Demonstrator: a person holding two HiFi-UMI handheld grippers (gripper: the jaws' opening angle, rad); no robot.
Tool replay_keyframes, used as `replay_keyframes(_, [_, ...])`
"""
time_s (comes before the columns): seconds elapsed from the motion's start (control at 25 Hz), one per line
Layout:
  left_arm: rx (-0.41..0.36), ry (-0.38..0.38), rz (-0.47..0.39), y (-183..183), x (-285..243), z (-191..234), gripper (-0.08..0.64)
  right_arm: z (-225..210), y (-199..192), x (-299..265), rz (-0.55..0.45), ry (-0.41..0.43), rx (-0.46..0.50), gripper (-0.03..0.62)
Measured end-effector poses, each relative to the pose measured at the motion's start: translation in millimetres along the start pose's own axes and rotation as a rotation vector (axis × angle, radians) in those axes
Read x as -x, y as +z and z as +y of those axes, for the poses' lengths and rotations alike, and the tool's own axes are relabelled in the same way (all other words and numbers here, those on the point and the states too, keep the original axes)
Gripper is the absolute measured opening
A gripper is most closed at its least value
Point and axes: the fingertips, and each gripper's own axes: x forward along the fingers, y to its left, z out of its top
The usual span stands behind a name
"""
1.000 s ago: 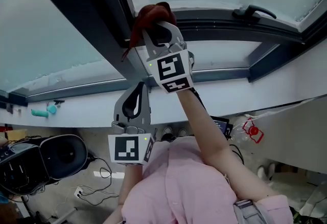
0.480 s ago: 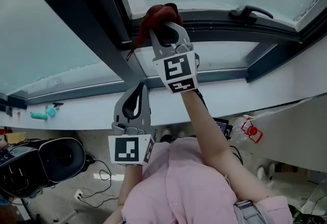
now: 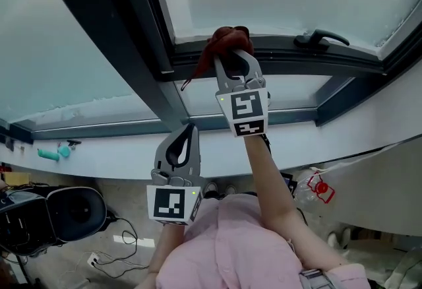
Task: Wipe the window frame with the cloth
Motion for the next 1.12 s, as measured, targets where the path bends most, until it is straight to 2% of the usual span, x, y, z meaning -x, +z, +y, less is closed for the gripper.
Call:
replay_keyframes(0.64, [0.006,-0.038,0.011,-1.0,-15.7,-21.8,-0.003,-77.0,-17.7,29.3,0.026,-0.147,-0.05,0.069])
replay_keyframes(1.12, [0.01,-0.073,0.009,0.8,-36.5,-44.3,-0.003,-154.9,-38.3,62.3,0.041,-0.28,-0.104,0.069])
